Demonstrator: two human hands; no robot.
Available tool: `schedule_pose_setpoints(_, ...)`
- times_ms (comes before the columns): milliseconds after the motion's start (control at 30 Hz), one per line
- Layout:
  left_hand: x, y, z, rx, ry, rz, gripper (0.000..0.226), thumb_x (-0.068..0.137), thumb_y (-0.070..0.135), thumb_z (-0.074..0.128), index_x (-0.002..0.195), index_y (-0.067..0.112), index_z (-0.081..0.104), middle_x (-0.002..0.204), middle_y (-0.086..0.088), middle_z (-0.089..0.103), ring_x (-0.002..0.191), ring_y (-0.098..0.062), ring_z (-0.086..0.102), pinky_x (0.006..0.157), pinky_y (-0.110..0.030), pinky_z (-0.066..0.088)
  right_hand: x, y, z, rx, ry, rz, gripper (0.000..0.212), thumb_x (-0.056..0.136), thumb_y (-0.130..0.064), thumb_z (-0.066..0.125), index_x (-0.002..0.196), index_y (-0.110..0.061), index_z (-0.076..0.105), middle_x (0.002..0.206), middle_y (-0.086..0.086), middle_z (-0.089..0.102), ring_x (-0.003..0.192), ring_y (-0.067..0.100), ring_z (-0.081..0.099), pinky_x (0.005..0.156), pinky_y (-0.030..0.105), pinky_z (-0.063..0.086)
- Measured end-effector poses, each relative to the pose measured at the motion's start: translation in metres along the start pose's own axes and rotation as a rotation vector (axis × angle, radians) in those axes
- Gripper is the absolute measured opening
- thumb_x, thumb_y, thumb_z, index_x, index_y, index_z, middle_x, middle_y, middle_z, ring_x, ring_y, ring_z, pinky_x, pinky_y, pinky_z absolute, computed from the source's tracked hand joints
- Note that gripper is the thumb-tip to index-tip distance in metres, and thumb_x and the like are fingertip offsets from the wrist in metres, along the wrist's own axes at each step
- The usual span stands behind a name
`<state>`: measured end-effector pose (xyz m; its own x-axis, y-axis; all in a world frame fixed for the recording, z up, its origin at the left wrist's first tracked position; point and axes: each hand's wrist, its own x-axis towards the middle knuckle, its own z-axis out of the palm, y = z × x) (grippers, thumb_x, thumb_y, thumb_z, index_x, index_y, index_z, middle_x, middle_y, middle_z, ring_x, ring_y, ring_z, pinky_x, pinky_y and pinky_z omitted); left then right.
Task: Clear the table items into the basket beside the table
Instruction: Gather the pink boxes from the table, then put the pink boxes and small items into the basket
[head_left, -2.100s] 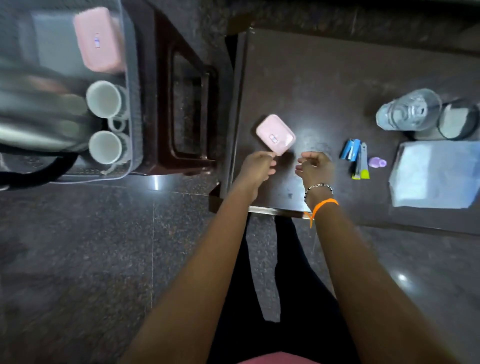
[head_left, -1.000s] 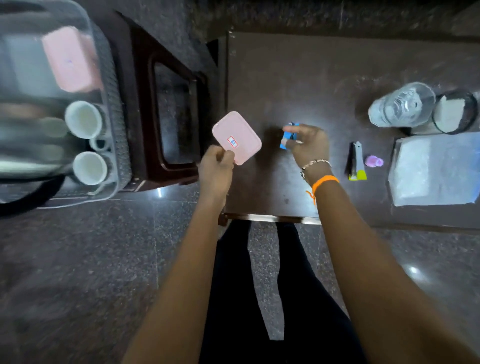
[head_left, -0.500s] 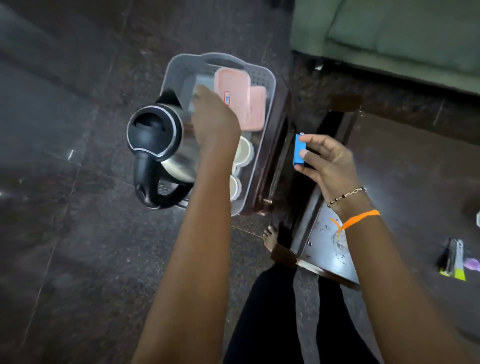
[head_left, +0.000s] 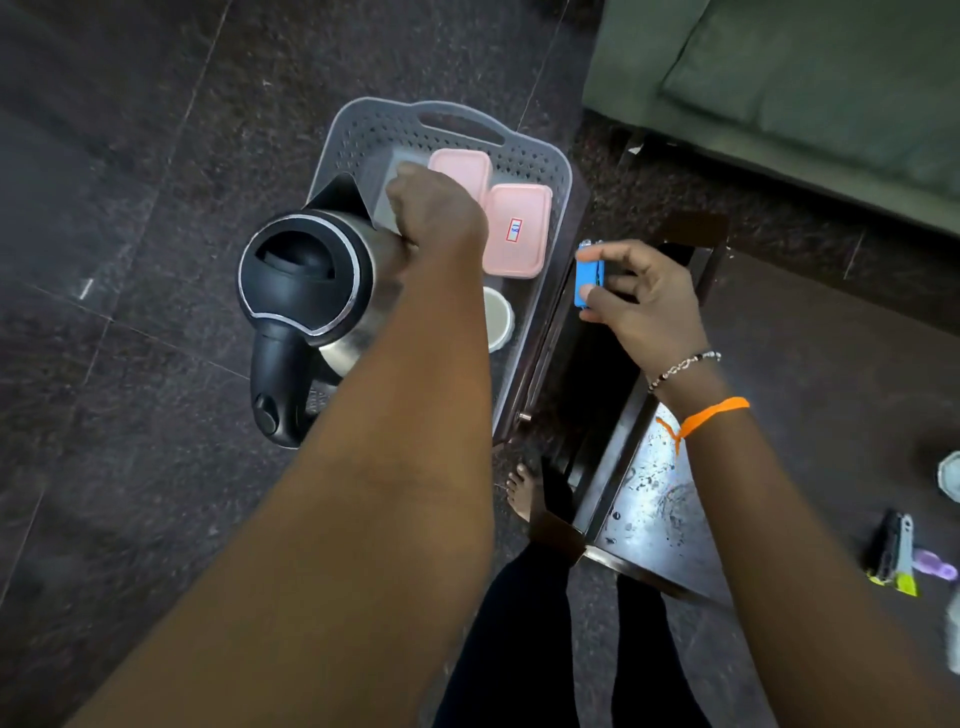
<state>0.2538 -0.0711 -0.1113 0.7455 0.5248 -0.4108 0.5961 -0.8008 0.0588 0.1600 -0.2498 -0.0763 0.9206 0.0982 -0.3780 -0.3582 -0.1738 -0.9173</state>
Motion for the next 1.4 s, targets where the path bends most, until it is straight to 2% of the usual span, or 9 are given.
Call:
schedule_pose_setpoints(133, -0.002, -0.01, 0.003, 0.396, 0.058, 0.004, 0.045, 0.097, 0.016, 0.03, 0.137, -0.004, 0.032, 0.139, -0.017, 0.04, 0.129, -0.032, 0.039, 0.106, -0.037, 0.027, 0.016, -0.005, 0.008, -0.088, 0.025, -0.049, 0.03, 0.08, 0.01, 0.056, 0.093, -0.017, 0.062, 0.105, 0.006, 0.063, 0.084, 0.018, 0.062, 0.06, 0.016, 0.058)
schedule_pose_setpoints(233, -0.005, -0.013, 0.006, 0.532, 0.015, 0.027, 0.044, 0.093, 0.022, 0.034, 0.132, 0.004, 0.042, 0.13, -0.014, 0.048, 0.123, -0.029, 0.045, 0.105, -0.032, 0.025, 0.026, -0.004, 0.016, -0.187, 0.029, -0.062, 0.029, 0.077, 0.007, 0.059, 0.097, -0.012, 0.066, 0.111, 0.014, 0.064, 0.099, 0.031, 0.063, 0.084, 0.045, 0.057)
schedule_pose_setpoints(333, -0.007, -0.011, 0.013, 0.527, -0.04, 0.055, 0.037, 0.092, 0.022, 0.035, 0.124, 0.009, 0.05, 0.122, -0.011, 0.053, 0.116, -0.025, 0.051, 0.102, -0.029, 0.026, 0.031, -0.006, 0.024, -0.278, 0.037, -0.089, 0.031, 0.075, 0.007, 0.059, 0.099, -0.01, 0.068, 0.112, 0.012, 0.063, 0.102, 0.029, 0.062, 0.091, 0.047, 0.052)
schedule_pose_setpoints(467, -0.006, -0.008, 0.011, 0.314, -0.076, 0.025, 0.042, 0.096, 0.018, 0.032, 0.135, 0.002, 0.032, 0.138, -0.015, 0.044, 0.129, -0.029, 0.042, 0.109, -0.037, 0.025, 0.047, -0.018, 0.031, -0.477, 0.065, -0.261, 0.037, 0.07, 0.01, 0.055, 0.101, -0.006, 0.067, 0.11, 0.01, 0.065, 0.099, 0.02, 0.059, 0.097, 0.024, 0.043)
schedule_pose_setpoints(667, -0.046, -0.006, 0.004, -0.338, -0.129, 0.015, 0.045, 0.09, 0.012, 0.042, 0.132, 0.0, 0.035, 0.14, -0.019, 0.039, 0.129, -0.034, 0.04, 0.107, -0.04, 0.032, 0.095, -0.042, 0.046, -0.729, -0.013, -0.39, 0.043, 0.071, 0.008, 0.048, 0.111, -0.006, 0.055, 0.112, 0.011, 0.064, 0.104, 0.031, 0.057, 0.089, 0.032, 0.041)
schedule_pose_setpoints(833, -0.066, -0.008, 0.02, -0.362, -0.24, 0.138, 0.064, 0.096, 0.023, 0.039, 0.147, 0.007, 0.004, 0.157, -0.016, 0.009, 0.143, -0.036, 0.01, 0.116, -0.044, 0.012, 0.134, -0.049, 0.065, -0.976, -0.244, -0.363, 0.042, 0.079, 0.006, 0.048, 0.115, -0.012, 0.061, 0.123, 0.012, 0.063, 0.116, 0.029, 0.055, 0.097, 0.03, 0.04)
schedule_pose_setpoints(933, -0.063, -0.008, 0.025, -0.352, -0.275, 0.151, 0.063, 0.097, 0.022, 0.035, 0.148, 0.011, 0.0, 0.157, -0.014, 0.011, 0.144, -0.036, 0.009, 0.117, -0.048, 0.012, 0.15, -0.043, 0.073, -1.081, -0.311, -0.33, 0.042, 0.082, 0.006, 0.051, 0.118, -0.014, 0.061, 0.128, 0.015, 0.06, 0.118, 0.031, 0.054, 0.099, 0.031, 0.042)
schedule_pose_setpoints(1200, -0.07, -0.013, 0.027, -0.365, -0.181, 0.202, 0.064, 0.097, 0.019, 0.035, 0.148, 0.007, -0.003, 0.156, -0.015, 0.013, 0.141, -0.034, 0.018, 0.116, -0.047, 0.018, 0.129, -0.021, 0.053, -0.875, -0.063, -0.351, 0.047, 0.079, 0.01, 0.041, 0.115, -0.009, 0.065, 0.125, 0.013, 0.063, 0.119, 0.027, 0.056, 0.103, 0.031, 0.041)
schedule_pose_setpoints(1400, -0.128, -0.012, 0.017, -0.695, 0.119, 0.334, 0.044, 0.09, 0.002, 0.044, 0.133, 0.005, 0.041, 0.134, -0.015, 0.048, 0.126, -0.029, 0.041, 0.104, -0.03, 0.027, 0.045, -0.001, 0.002, -0.383, 0.17, -0.238, 0.028, 0.081, 0.01, 0.051, 0.098, -0.001, 0.07, 0.097, 0.007, 0.071, 0.086, 0.014, 0.066, 0.077, 0.001, 0.044)
